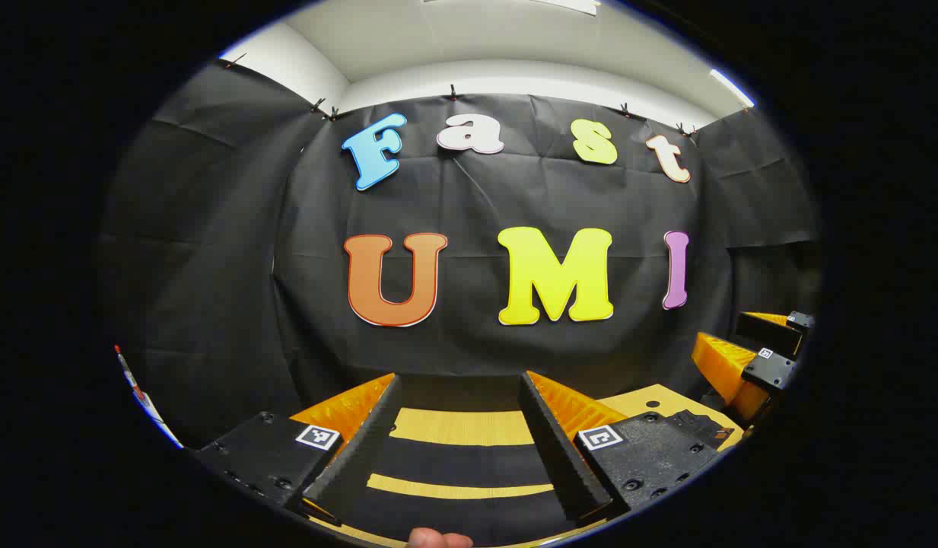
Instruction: Grasp the waist and the cuffs of the jeans and fold them to make the two legs overlap; first hold the waist and fold one-third of the jeans toward the cuffs, then hold the cuffs and fold the remaining one-third in the same direction to finish folding.
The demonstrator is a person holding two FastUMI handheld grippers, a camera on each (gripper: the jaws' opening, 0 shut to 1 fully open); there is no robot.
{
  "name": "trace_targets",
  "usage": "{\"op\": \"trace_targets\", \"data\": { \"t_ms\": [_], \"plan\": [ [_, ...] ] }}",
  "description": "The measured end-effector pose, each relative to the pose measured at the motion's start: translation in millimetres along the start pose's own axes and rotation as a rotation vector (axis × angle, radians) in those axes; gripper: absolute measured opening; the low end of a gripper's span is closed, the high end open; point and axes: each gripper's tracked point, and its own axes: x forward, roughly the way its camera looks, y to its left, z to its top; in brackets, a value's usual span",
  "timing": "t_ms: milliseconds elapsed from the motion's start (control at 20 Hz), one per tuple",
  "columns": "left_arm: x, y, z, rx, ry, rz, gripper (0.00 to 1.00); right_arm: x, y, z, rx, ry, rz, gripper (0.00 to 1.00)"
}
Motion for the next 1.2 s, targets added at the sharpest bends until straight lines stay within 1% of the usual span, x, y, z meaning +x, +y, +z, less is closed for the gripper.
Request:
{"op": "trace_targets", "data": {
  "t_ms": [50,100,150,500,550,950,1100,1200],
  "plan": [
    [0,-1,-1,0.003,0.0,-0.002,0.98,1,-1,-1,0.002,0.001,-0.002,0.98],
    [1,-2,-2,0.004,-0.001,-0.004,0.88,2,-2,0,0.005,0.001,-0.004,0.97],
    [1,-2,-2,0.002,0.0,-0.008,0.98,3,-2,-1,0.003,0.002,-0.003,0.98],
    [9,-14,-6,0.007,0.007,-0.027,0.98,13,-17,-1,-0.006,-0.004,-0.021,0.97],
    [11,-15,-5,0.009,0.007,-0.028,0.98,14,-18,-1,-0.005,-0.005,-0.023,0.98],
    [18,-16,-14,0.018,0.03,-0.014,0.98,28,-33,-11,-0.003,0.021,-0.036,0.98],
    [20,-10,-25,0.019,0.056,0.003,0.98,33,-50,-20,-0.019,0.044,-0.043,0.97],
    [23,1,-37,0.005,0.092,0.026,0.98,37,-72,-30,-0.02,0.075,-0.062,0.98]
  ]
}}
